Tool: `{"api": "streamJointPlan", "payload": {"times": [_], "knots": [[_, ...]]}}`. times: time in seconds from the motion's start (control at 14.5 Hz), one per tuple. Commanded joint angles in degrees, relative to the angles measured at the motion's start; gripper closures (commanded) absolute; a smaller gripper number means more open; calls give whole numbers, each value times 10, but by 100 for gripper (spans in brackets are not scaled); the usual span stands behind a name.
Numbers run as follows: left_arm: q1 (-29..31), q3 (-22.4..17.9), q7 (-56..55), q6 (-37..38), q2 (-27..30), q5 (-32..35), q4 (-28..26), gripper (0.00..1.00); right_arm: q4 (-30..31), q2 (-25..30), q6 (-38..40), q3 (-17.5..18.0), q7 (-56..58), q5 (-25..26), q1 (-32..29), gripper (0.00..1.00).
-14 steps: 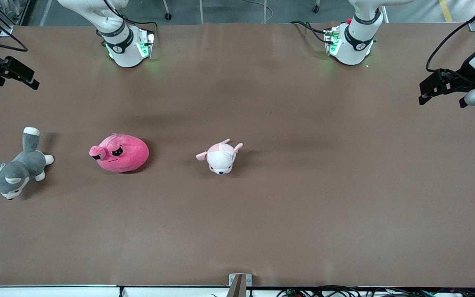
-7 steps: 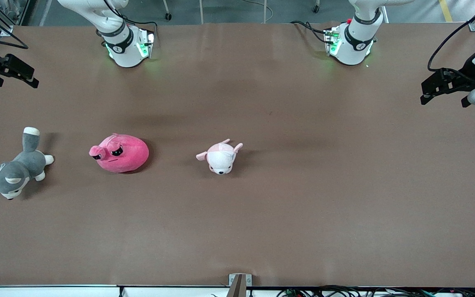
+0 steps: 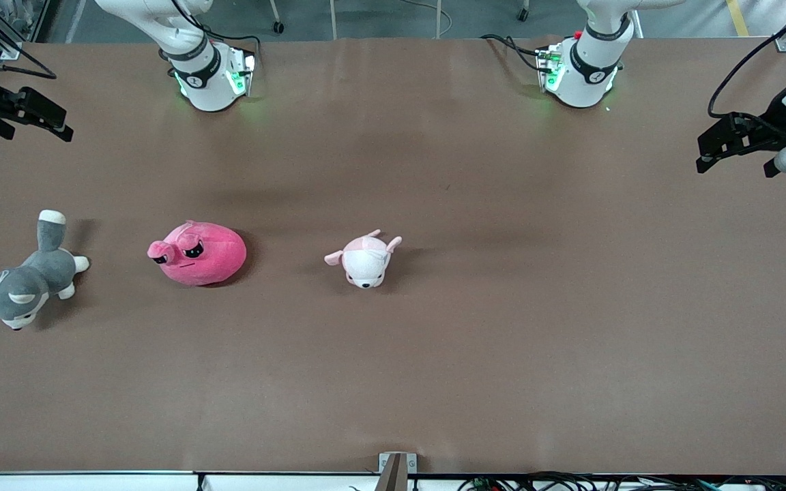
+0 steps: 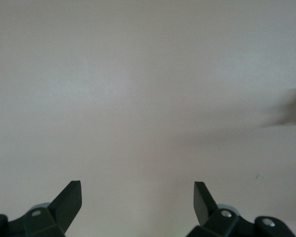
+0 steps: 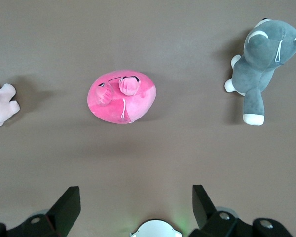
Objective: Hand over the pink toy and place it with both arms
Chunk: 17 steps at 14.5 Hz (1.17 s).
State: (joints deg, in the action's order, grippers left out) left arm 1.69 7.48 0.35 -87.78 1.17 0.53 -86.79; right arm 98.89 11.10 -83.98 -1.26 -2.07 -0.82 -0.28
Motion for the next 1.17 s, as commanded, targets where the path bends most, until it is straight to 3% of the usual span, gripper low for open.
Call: {"api": "streamJointPlan", "payload": {"times": [0.0,0.34,1.1], "knots": [[2,1,4,2,-5,2,12,0,17,16,-1,4,-11,9,0,0],[16,1,-41,8,-5,-37,12,0,13,16,-10,3,-8,9,-1,0],[16,1,-42,10,-6,-36,12,0,10,17,-17,6,-6,10,1,0]]}}
